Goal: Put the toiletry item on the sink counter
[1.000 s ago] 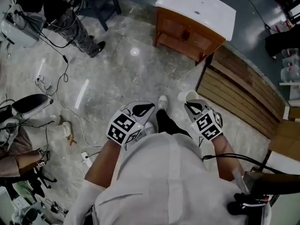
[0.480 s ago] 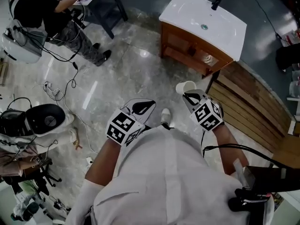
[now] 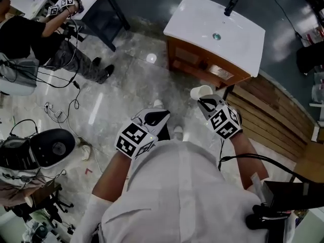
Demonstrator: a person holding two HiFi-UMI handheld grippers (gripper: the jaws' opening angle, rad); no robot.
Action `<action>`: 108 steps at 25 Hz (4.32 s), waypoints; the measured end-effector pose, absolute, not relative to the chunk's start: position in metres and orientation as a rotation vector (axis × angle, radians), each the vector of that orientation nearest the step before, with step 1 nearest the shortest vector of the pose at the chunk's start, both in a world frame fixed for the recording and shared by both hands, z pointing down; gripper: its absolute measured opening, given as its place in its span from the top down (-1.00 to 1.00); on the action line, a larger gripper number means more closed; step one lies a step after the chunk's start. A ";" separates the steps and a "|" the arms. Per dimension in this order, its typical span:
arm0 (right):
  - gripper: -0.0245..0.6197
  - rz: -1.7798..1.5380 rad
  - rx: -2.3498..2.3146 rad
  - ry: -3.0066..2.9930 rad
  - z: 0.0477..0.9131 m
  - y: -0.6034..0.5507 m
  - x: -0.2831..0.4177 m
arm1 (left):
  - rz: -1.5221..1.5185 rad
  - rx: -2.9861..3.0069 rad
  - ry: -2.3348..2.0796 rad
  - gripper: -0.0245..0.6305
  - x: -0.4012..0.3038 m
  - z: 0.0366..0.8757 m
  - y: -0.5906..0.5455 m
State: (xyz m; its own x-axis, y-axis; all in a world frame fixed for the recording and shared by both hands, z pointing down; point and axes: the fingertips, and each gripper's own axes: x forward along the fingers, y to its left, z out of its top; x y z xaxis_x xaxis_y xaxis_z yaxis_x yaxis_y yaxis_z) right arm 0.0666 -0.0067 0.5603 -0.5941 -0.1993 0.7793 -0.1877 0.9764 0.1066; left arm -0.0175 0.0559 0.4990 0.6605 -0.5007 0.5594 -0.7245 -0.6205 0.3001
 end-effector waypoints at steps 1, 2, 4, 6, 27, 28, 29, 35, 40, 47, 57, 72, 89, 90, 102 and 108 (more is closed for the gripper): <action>0.88 -0.014 0.280 -2.211 0.560 -0.020 0.064 | 0.588 2.375 -0.941 0.91 -0.022 0.500 0.042; 0.88 -0.009 0.290 -2.202 0.560 -0.031 0.062 | 0.586 2.380 -0.929 0.91 -0.026 0.500 0.029; 0.88 0.005 0.308 -2.186 0.556 -0.053 0.057 | 0.578 2.396 -0.894 0.91 -0.032 0.498 0.004; 0.88 0.002 0.325 -2.175 0.550 -0.078 0.048 | 0.574 2.425 -0.862 0.91 -0.042 0.494 -0.023; 0.88 -0.189 0.252 -2.084 0.570 -0.390 0.009 | 0.566 2.354 -0.959 0.91 -0.098 0.506 -0.220; 0.88 -0.198 0.241 -2.084 0.572 -0.404 0.009 | 0.560 2.346 -0.985 0.91 -0.095 0.505 -0.230; 0.88 -0.206 0.227 -2.083 0.576 -0.419 0.009 | 0.559 2.337 -1.010 0.91 -0.094 0.504 -0.239; 0.88 -0.239 0.155 -2.082 0.599 -0.496 0.004 | 0.557 2.270 -1.143 0.91 -0.077 0.502 -0.275; 0.88 -0.261 0.118 -2.042 0.593 -0.539 -0.001 | 0.541 2.205 -1.244 0.91 -0.073 0.479 -0.283; 0.88 -0.282 0.035 -1.950 0.606 -0.582 -0.022 | 0.493 2.080 -1.364 0.91 -0.087 0.467 -0.287; 0.88 -0.281 0.017 -1.937 0.621 -0.604 -0.026 | 0.481 1.995 -1.429 0.91 -0.080 0.470 -0.281; 0.66 -0.274 0.036 -2.035 0.603 -0.601 -0.032 | 0.494 1.963 -1.443 0.91 -0.071 0.472 -0.276; 0.91 -0.124 0.318 -2.332 0.485 -0.431 -0.006 | 0.471 2.193 -1.313 0.91 -0.081 0.421 -0.219; 0.91 -0.103 0.321 -2.343 0.482 -0.410 -0.006 | 0.468 2.206 -1.302 0.91 -0.082 0.417 -0.210; 0.91 0.024 0.392 -2.396 0.459 -0.173 -0.014 | 0.470 2.355 -1.133 0.91 -0.093 0.399 -0.064; 0.91 0.075 0.414 -2.434 0.452 -0.093 -0.016 | 0.484 2.415 -1.058 0.91 -0.088 0.403 -0.013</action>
